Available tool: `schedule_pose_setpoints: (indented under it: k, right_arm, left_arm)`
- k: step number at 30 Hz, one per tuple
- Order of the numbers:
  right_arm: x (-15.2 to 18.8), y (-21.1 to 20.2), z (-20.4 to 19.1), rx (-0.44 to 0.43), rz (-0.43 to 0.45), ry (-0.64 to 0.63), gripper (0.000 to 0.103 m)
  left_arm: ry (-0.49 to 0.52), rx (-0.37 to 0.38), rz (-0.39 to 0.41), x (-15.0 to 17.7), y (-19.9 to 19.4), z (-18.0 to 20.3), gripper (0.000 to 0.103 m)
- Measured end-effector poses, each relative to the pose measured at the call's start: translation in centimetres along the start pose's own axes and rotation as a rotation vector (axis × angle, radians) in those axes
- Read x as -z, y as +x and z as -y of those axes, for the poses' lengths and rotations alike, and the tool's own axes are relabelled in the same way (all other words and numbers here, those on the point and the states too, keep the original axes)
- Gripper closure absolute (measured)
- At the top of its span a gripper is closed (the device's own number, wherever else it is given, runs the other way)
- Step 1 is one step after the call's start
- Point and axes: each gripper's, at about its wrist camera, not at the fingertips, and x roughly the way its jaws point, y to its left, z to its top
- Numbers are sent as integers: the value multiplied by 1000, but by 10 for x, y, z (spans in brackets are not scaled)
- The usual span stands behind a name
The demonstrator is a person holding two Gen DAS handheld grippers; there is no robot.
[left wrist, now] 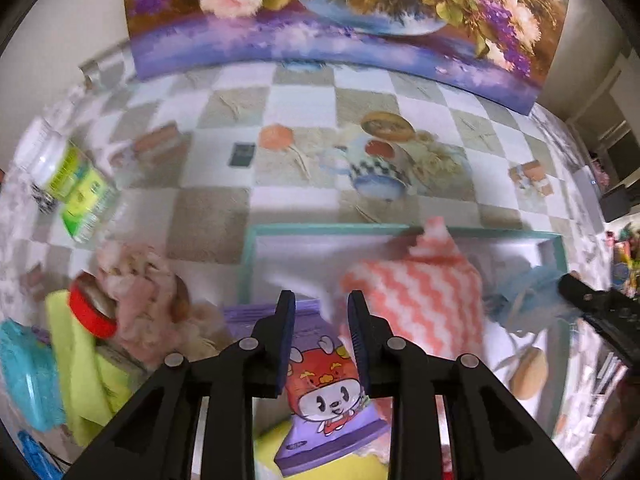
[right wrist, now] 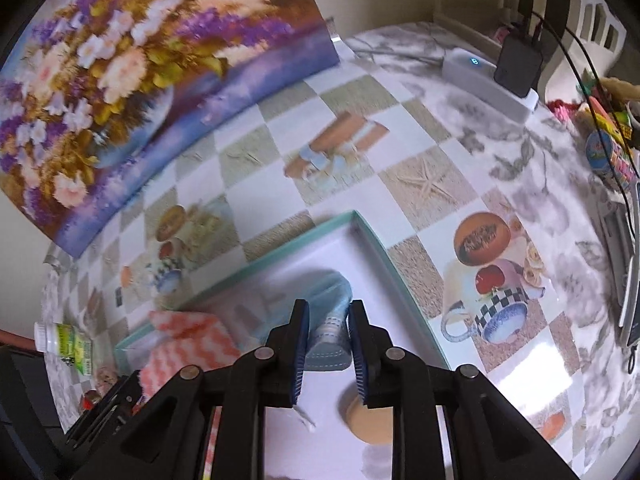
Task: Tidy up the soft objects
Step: 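Carry the wipes packet and blue mask over the white tray, opening both tools, then move both open tools back toward the pile of soft items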
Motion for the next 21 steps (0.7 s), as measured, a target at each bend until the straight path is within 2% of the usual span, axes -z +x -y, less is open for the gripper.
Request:
schedule_pose_setpoints:
  k: [3,5,7,10,14,15,18,19,21]
  right_arm:
    - [-2,-1,2,15,-6,10,80]
    - [-2,-4,4,26,-4,15,71]
    - [-4,-8,4,32,6,20,45]
    - [-5,-18,2,38,29,10,41]
    - [-7,-29,-5,62,59,-18,33]
    - [-8,-32,-7,69,67,-28,30]
    - [-7,-35,-15,85,84,-52,16]
    - [-7,-34,-19,89,88,-59,8]
    - [-5,-33,-28,91,88,-88,0]
  left_arm:
    - [-2,9,-10,0,-1,0,74]
    - [-9,18,-16,-1,-4,-1,72]
    - [-21,32,-18,-3,-9,-4,65]
    - [-31,45,5,-6,-22,-7,59]
    - [-50,38,34,-9,-34,-14,33]
    - [-59,31,43,-10,-36,-16,29]
    - [-88,-12,68,-12,-41,-28,23]
    - [-95,-20,72,-13,-42,-32,22]
    - [-119,-37,71,-14,-42,-41,22]
